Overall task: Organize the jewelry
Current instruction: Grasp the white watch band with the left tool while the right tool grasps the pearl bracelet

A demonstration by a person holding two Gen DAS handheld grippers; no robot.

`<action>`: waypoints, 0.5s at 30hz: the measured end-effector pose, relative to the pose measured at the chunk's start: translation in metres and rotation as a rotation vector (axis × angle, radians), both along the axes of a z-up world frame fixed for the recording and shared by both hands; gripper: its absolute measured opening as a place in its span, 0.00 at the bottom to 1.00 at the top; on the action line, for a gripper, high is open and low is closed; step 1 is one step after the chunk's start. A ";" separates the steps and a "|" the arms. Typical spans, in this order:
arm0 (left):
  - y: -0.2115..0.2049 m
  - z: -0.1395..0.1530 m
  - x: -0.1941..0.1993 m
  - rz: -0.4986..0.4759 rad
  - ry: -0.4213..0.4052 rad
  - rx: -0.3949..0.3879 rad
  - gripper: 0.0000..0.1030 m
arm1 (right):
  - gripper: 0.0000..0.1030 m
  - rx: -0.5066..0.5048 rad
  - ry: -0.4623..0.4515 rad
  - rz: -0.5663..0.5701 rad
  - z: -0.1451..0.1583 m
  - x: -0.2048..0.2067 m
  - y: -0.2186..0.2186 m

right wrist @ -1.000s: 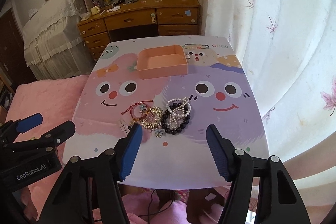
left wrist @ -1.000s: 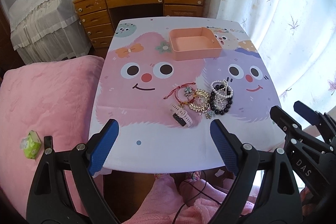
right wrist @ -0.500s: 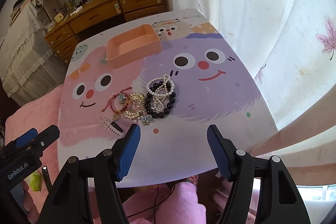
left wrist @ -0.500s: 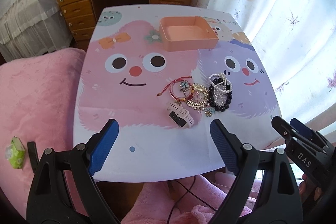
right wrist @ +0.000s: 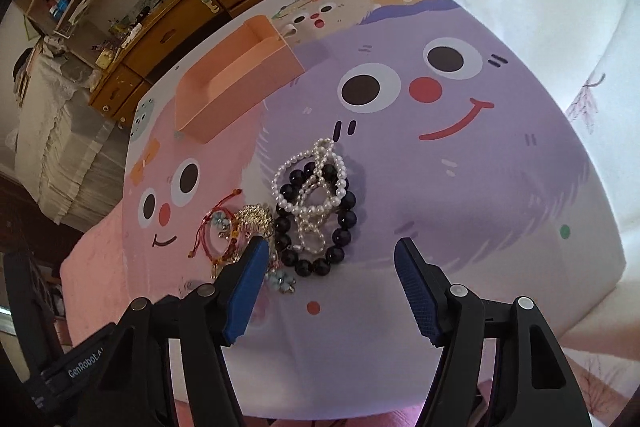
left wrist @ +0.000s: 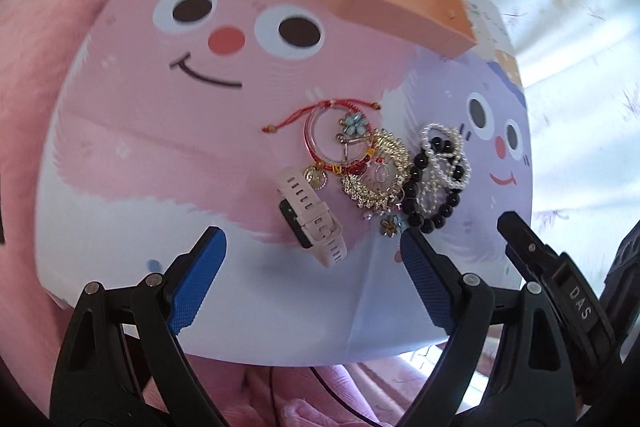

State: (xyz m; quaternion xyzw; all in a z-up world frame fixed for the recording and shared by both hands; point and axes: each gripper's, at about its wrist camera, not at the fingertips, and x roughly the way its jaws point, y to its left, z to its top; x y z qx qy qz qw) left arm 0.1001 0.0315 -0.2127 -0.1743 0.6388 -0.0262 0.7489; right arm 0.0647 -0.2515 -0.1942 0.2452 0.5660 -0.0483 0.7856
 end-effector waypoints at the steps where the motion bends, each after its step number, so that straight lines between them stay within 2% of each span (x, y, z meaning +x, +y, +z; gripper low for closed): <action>1: -0.001 -0.006 0.001 0.015 0.019 -0.001 0.85 | 0.65 0.017 0.004 -0.004 -0.008 0.009 -0.006; 3: -0.006 -0.022 0.005 0.053 0.048 0.009 0.85 | 0.63 0.078 0.013 -0.011 -0.025 0.026 -0.019; 6: -0.010 -0.040 0.009 0.125 0.092 0.038 0.84 | 0.52 0.177 0.047 -0.008 -0.047 0.048 -0.033; 8: -0.010 -0.048 0.010 0.180 0.108 0.049 0.82 | 0.41 0.209 0.084 0.007 -0.061 0.061 -0.039; 12: -0.004 -0.062 0.018 0.262 0.136 0.049 0.65 | 0.34 0.295 0.126 0.023 -0.083 0.082 -0.044; 13: -0.004 -0.063 0.020 0.268 0.138 0.050 0.61 | 0.29 0.296 0.138 0.031 -0.086 0.086 -0.042; 15: -0.004 -0.064 0.025 0.273 0.133 0.057 0.48 | 0.21 0.288 0.139 0.049 -0.090 0.095 -0.043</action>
